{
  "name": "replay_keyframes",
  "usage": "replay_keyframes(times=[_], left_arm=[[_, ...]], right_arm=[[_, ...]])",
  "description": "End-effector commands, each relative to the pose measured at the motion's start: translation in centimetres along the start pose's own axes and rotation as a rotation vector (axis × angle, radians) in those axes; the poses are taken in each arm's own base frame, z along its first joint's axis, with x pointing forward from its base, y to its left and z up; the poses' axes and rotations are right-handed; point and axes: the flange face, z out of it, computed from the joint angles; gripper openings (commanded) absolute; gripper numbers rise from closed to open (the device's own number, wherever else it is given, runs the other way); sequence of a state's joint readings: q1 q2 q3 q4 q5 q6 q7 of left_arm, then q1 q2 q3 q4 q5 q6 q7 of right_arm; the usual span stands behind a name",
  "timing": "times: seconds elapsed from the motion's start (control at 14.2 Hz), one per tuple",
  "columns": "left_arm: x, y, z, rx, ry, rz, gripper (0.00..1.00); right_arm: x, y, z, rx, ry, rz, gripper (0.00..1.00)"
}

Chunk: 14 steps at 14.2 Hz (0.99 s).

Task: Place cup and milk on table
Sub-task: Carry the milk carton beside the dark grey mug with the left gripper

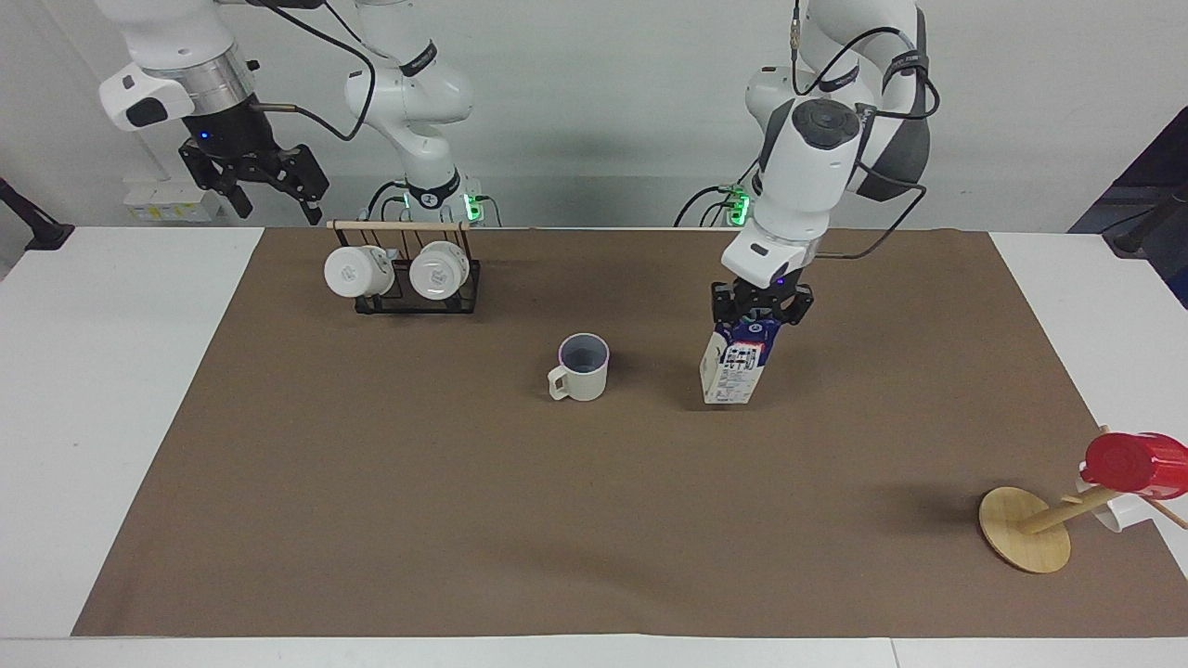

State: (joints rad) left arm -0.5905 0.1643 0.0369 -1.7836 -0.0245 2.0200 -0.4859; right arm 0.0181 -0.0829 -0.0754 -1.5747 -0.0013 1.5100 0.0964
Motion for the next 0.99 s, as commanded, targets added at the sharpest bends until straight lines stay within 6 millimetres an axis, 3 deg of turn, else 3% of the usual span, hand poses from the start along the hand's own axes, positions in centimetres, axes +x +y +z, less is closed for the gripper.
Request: replay_keyframes(times=[0.0, 0.14, 0.7, 0.78, 0.85, 0.92], left_arm=[[0.8, 2.5, 0.3, -0.01, 0.001, -0.034, 0.47], [-0.3, 4.8, 0.7, -0.021, 0.002, -0.018, 0.47], [-1.4, 6.2, 1.4, -0.023, 0.001, 0.009, 0.49], [-1.8, 7.0, 1.7, -0.026, 0.002, 0.022, 0.53], [-1.9, 7.1, 1.8, -0.022, -0.003, 0.024, 0.63], [-1.9, 7.2, 1.8, -0.023, 0.0, 0.026, 0.64]], right_arm=[[-0.6, 0.4, 0.3, -0.007, -0.001, -0.015, 1.0], [-0.6, 0.4, 0.3, -0.007, 0.001, -0.015, 1.0], [-0.4, 0.3, 0.6, -0.004, -0.001, -0.017, 1.0], [-0.3, 0.3, 0.6, -0.004, 0.001, -0.017, 1.0], [-0.2, 0.3, 0.5, -0.001, 0.016, -0.017, 1.0], [-0.1, 0.3, 0.5, -0.001, 0.017, -0.017, 1.0]])
